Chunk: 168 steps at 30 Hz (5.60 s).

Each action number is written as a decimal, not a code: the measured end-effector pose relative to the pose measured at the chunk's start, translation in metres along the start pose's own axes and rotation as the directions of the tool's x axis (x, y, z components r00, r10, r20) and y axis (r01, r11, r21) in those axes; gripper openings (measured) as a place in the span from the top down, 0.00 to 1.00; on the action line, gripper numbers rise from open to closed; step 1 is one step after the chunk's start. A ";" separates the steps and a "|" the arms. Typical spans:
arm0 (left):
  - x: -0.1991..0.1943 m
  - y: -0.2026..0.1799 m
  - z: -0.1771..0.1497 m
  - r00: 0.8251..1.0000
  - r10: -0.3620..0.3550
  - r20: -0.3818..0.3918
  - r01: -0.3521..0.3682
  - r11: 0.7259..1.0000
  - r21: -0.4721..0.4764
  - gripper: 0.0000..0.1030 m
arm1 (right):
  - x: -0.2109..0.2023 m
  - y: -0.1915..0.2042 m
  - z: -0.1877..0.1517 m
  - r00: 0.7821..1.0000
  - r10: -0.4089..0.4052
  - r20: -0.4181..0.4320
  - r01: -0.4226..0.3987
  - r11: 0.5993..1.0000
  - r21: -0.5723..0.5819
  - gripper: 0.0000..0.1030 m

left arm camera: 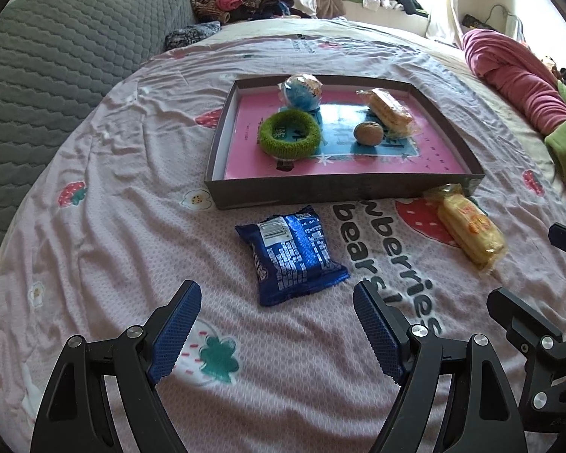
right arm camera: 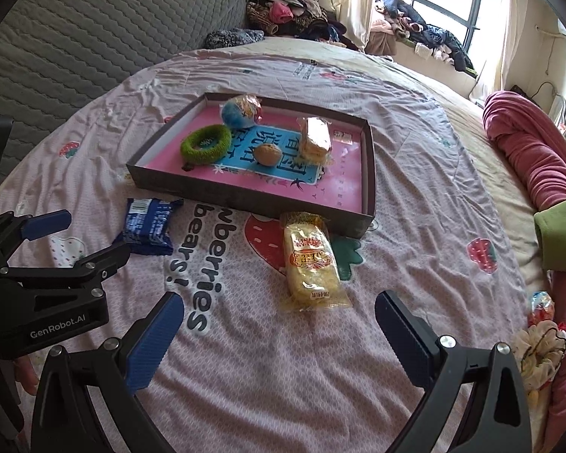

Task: Organize objects
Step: 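Move the left gripper to the blue snack packet while the right approaches the yellow bread packet, then close the left gripper on the blue packet while the right grasps the yellow bread packet, then lift and carry the blue packet with the left gripper while the right carries the bread packet to the tray, then lower both packets into the tray and open both grippers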

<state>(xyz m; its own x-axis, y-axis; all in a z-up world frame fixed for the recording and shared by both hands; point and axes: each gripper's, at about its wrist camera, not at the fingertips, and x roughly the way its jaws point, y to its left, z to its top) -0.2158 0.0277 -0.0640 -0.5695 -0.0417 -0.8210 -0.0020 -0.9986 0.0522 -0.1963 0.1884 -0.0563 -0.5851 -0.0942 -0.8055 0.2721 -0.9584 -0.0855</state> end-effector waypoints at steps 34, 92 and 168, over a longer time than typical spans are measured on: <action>0.076 -0.002 0.019 0.999 -0.019 -0.035 0.018 0.999 -0.039 0.19 | 0.095 -0.022 0.017 0.996 0.052 -0.073 -0.045 0.994 0.099 0.26; -0.079 0.004 0.024 0.990 -0.089 0.111 0.090 0.996 -0.012 0.45 | -0.067 0.012 0.028 0.990 0.097 0.098 -0.104 0.992 0.071 0.60; 0.086 -0.029 0.134 0.979 -0.099 0.178 0.101 0.995 0.002 0.45 | 0.086 -0.056 0.112 0.982 0.028 0.187 -0.049 0.993 0.106 0.60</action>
<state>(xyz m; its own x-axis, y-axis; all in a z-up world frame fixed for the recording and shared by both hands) -0.3750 0.0573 -0.0597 -0.7035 0.0640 -0.7078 -0.0610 -0.9977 -0.0296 -0.3474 0.2034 -0.0555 -0.7094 -0.1700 -0.6840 0.2182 -0.9758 0.0163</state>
